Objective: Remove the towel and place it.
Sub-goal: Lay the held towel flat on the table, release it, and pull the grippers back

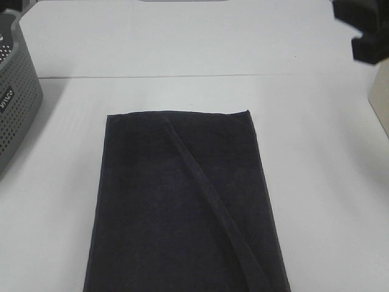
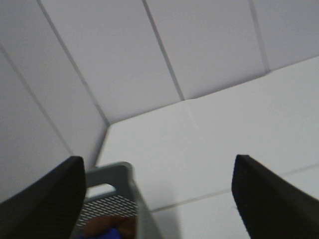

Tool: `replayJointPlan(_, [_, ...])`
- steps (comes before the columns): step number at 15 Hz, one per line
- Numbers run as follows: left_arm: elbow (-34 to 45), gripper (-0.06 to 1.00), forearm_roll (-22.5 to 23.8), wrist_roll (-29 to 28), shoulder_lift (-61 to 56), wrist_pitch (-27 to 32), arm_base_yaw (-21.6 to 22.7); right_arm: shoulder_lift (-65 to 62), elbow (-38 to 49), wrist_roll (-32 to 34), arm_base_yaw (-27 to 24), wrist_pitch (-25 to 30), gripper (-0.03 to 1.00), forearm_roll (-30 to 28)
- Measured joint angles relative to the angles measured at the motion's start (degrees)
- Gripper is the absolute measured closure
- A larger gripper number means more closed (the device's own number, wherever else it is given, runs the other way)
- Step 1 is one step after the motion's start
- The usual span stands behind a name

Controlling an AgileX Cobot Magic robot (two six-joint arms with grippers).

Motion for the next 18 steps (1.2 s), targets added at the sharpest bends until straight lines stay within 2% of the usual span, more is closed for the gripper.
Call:
replayJointPlan(1, [-2.2,0.18,-0.5,1.5,1.4,1.2,0.9,0.5,0.0,0.2,0.0,-7.6,0.47,2.6])
replayJointPlan(2, [-6.5,0.18,-3.2,4.2,3.5,1.1,3.1,1.2,-0.2,0.2,0.0,-15.4,0.47,6.9])
replayJointPlan(3, [-11.2,0.18,-7.8,6.9,4.9,-2.5,6.5,2.3,-1.1,0.2,0.0,-19.5,0.47,12.3])
replayJointPlan(4, [-15.5,0.18,-15.0,10.3,5.7,-9.3,10.5,3.4,-3.2,0.2,0.0,-21.1,0.47,18.6])
replayJointPlan(6, [-21.7,0.18,-37.1,21.8,6.2,-26.0,20.9,6.4,-10.7,-4.0,0.0,-17.5,0.47,33.3])
replayJointPlan(7, [-23.3,0.18,-47.0,28.9,6.2,-31.6,25.6,8.7,-14.8,-10.5,0.0,-13.9,0.47,39.9])
replayJointPlan(8, [-24.5,0.18,-56.0,37.1,6.2,-34.4,28.7,11.0,-18.9,-18.2,0.0,-10.1,0.47,47.6])
replayJointPlan(9, [-25.6,0.18,-65.5,46.0,6.2,-34.5,30.7,13.8,-23.0,-27.2,0.0,-7.3,0.47,57.1])
replayJointPlan(10, [-26.6,0.18,-74.3,55.9,6.2,-33.9,32.0,16.2,-26.0,-37.1,0.0,-5.7,0.47,63.0])
replayJointPlan(11, [-27.3,0.18,-84.3,65.2,6.2,-32.4,33.1,18.3,-28.4,-42.2,0.0,-5.6,0.47,65.7])
replayJointPlan(12, [-27.6,0.18,-88.2,68.9,6.4,-31.6,33.7,19.3,-29.2,-43.1,0.0,-5.5,0.47,66.3])
replayJointPlan(14, [-29.6,0.18,-106.6,85.9,8.4,-26.4,36.7,21.5,-30.9,-45.9,0.0,-3.7,0.49,67.4])
replayJointPlan(16, [-31.9,0.18,-123.1,100.5,11.8,-19.4,40.7,22.6,-31.7,-52.8,0.0,3.0,0.51,67.6])
replayJointPlan(18, [-34.3,0.18,-133.2,108.2,16.0,-12.3,44.7,22.8,-31.9,-56.1,0.0,10.0,0.51,67.6])
